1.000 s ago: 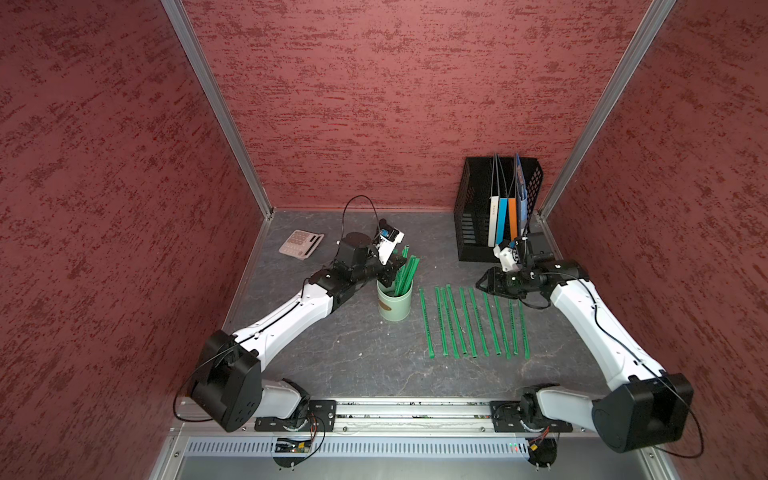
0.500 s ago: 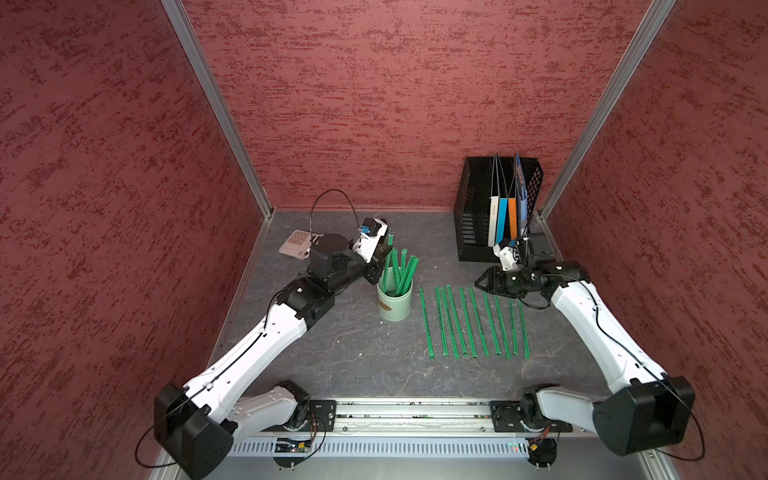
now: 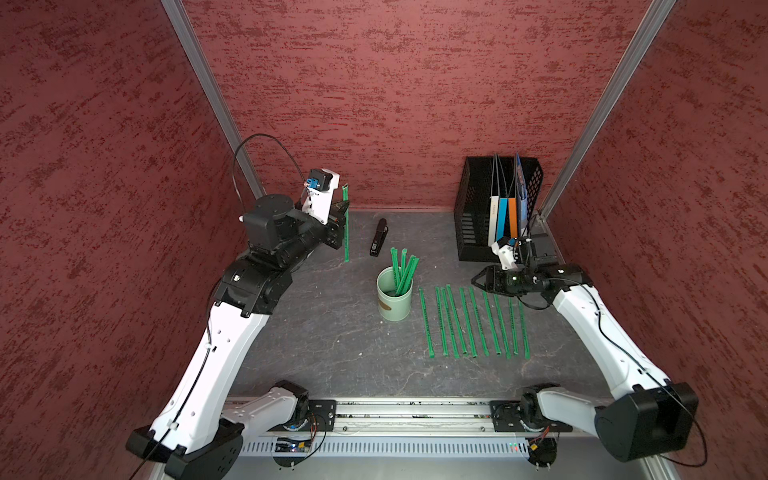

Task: Take the straws out of the storage container
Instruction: Pick up the straw from the container, then place the straw at the center of the board.

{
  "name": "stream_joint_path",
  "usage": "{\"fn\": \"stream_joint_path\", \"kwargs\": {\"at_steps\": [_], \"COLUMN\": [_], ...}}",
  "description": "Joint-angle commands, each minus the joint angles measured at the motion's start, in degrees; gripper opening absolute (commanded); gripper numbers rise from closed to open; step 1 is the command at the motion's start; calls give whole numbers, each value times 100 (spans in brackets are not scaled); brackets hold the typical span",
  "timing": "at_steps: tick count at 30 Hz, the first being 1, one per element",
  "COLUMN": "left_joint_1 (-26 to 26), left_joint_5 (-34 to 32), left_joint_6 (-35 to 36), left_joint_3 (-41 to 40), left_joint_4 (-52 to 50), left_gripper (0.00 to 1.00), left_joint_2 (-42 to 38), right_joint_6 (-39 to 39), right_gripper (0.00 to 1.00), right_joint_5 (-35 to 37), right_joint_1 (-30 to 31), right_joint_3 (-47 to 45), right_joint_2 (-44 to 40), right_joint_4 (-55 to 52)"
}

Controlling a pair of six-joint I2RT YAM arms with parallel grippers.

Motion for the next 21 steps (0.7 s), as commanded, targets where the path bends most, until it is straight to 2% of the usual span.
{"fn": "stream_joint_path", "kwargs": {"at_steps": [1, 9, 15, 21], "left_joint_1": [277, 568, 536, 304], "left_joint_5": [159, 667, 973, 1079], "left_joint_6": [-417, -1187, -1667, -1888], "left_joint_3": [-159, -1004, -1876, -2397], "left_joint_4": [-1137, -978, -342, 32], "left_gripper": [5, 1, 0, 0], "left_joint_2": [665, 1924, 2484, 2804], "right_joint_6": [-109, -395, -363, -286], "right_gripper": [47, 51, 52, 52], "right_joint_5": [-268, -290, -365, -383], "right_joint_1": [50, 50, 50, 50], "right_joint_3": [-137, -408, -450, -479], "right_joint_2": [-170, -373, -375, -417], "right_joint_4": [212, 180, 306, 352]}}
